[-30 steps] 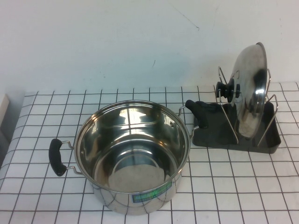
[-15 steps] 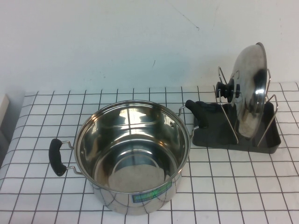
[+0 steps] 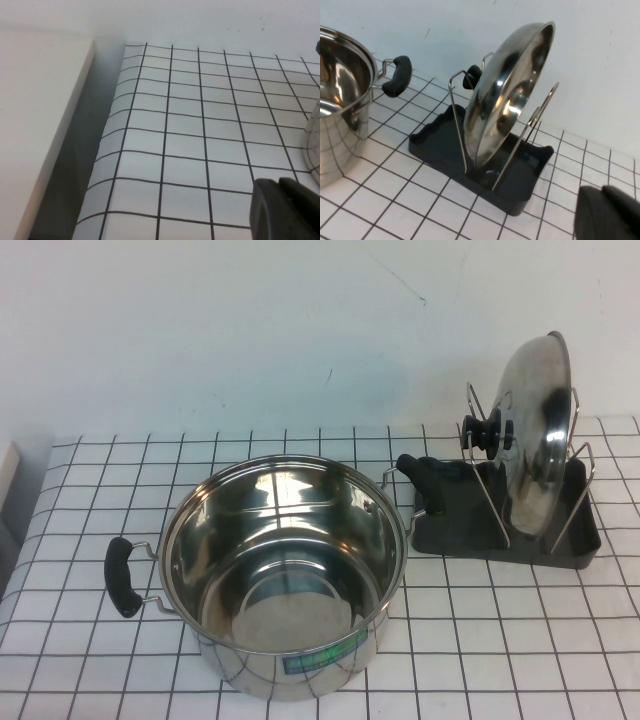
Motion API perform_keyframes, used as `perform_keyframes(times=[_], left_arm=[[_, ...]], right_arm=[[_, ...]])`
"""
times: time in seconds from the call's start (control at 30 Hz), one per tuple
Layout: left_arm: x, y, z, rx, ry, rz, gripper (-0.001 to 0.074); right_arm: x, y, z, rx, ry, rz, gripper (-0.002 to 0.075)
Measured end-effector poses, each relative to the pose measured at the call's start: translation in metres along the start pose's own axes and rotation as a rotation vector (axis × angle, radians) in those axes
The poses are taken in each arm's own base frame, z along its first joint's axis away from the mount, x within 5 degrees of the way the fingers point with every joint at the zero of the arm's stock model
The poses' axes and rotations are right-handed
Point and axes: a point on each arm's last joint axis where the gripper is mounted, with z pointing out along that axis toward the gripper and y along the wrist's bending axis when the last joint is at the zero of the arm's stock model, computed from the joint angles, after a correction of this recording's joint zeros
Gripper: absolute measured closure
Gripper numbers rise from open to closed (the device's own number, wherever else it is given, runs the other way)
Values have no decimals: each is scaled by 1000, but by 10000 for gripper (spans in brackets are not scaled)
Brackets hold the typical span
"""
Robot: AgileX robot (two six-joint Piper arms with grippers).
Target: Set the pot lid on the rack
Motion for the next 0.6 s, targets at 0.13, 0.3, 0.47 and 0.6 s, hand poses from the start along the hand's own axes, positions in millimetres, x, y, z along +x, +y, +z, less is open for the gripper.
perform_keyframes(times=[0.13,0.3,0.47,0.6], left_arm=[[0,0,0,2,0,1,737],[0,-2,0,35,7,11,737],[1,-2,0,36,9,11,737],[1,-2,0,34,13,13,737]], right_arm=[[0,0,0,0,0,0,725],[0,0,0,0,0,0,725],[0,0,0,0,0,0,726],[0,0,0,0,0,0,725]])
